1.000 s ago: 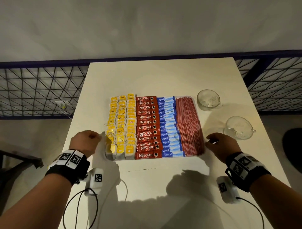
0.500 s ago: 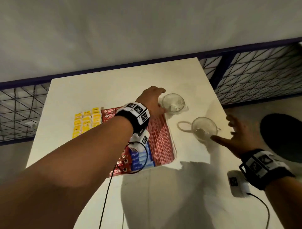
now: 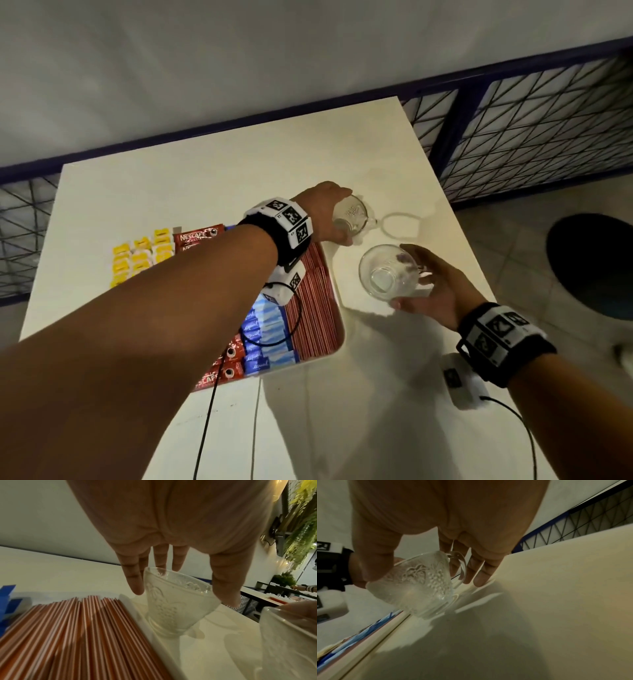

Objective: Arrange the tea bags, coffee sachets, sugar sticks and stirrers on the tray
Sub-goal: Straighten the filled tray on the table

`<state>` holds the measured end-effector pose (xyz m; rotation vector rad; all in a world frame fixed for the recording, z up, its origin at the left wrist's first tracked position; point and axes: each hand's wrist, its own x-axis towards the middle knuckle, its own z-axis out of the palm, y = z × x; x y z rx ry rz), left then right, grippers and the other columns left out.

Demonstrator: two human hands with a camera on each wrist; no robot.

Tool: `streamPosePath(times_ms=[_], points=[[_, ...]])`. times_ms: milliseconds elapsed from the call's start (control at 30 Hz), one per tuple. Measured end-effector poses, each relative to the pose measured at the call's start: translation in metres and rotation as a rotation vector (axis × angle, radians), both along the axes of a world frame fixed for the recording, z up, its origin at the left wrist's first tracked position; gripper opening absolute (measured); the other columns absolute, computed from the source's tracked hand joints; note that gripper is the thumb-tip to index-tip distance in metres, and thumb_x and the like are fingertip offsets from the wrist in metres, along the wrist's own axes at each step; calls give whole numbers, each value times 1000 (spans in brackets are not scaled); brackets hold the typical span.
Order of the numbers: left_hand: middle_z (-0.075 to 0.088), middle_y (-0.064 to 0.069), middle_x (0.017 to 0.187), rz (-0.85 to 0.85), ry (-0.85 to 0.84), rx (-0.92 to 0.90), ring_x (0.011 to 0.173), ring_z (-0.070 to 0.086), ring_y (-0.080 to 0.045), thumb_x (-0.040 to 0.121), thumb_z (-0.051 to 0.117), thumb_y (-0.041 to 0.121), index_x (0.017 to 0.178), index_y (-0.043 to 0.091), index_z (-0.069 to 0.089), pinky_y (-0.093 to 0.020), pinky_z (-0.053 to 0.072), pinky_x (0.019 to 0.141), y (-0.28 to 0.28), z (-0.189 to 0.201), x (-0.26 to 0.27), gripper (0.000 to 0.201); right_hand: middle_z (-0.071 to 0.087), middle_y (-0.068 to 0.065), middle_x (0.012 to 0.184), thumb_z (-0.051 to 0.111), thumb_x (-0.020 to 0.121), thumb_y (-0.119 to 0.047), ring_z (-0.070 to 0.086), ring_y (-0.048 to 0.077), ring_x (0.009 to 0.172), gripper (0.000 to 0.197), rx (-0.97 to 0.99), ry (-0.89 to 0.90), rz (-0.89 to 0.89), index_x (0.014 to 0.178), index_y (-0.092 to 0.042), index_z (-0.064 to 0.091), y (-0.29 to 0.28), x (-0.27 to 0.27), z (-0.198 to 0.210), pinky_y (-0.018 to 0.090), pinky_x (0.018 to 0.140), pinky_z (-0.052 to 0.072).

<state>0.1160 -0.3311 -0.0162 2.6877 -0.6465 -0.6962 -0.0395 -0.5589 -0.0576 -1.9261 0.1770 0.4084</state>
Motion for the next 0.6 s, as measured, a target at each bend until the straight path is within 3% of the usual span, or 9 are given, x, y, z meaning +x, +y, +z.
streamPosePath(times_ms=[67, 167, 300, 433, 600], points=[[26, -4, 156, 8, -19, -5, 142, 27, -20, 87, 65, 46, 151, 20, 26, -27, 20, 115, 1, -1, -4, 80, 58, -18, 119, 92, 46, -31, 62, 19, 102, 91, 5, 11, 44, 125, -47, 49, 7, 2, 0, 40, 93, 53], [29, -4, 155, 23, -48, 1, 140, 32, -21, 99, 49, 22, 151, 22, 29, -26, 21, 114, 3, -2, -8, 56, 60, -16, 121, 88, 40, -41, 64, 19, 102, 90, 24, 11, 41, 120, -54, 50, 18, 4, 0, 44, 91, 54], [38, -1, 149, 44, -32, 12, 133, 40, -20, 88, 51, -7, 148, 24, 34, -25, 32, 109, 7, 0, -10, 70, 58, -13, 122, 91, 49, -28, 63, 16, 102, 86, 20, -8, 55, 120, -53, 49, 29, 4, -3, 43, 89, 55], [41, -1, 147, 36, -57, 14, 135, 39, -20, 85, 58, -7, 147, 24, 36, -26, 32, 110, 12, -2, -10, 73, 57, -13, 117, 90, 56, -20, 63, 15, 99, 81, -33, -32, 86, 116, -51, 46, 34, 3, -2, 36, 86, 56], [42, -1, 146, 26, -58, 13, 134, 40, -20, 81, 63, -6, 147, 25, 37, -25, 33, 108, 14, -4, -6, 77, 58, -14, 116, 91, 53, -27, 61, 13, 97, 81, -41, -33, 109, 119, -45, 47, 38, 0, -5, 32, 81, 56]])
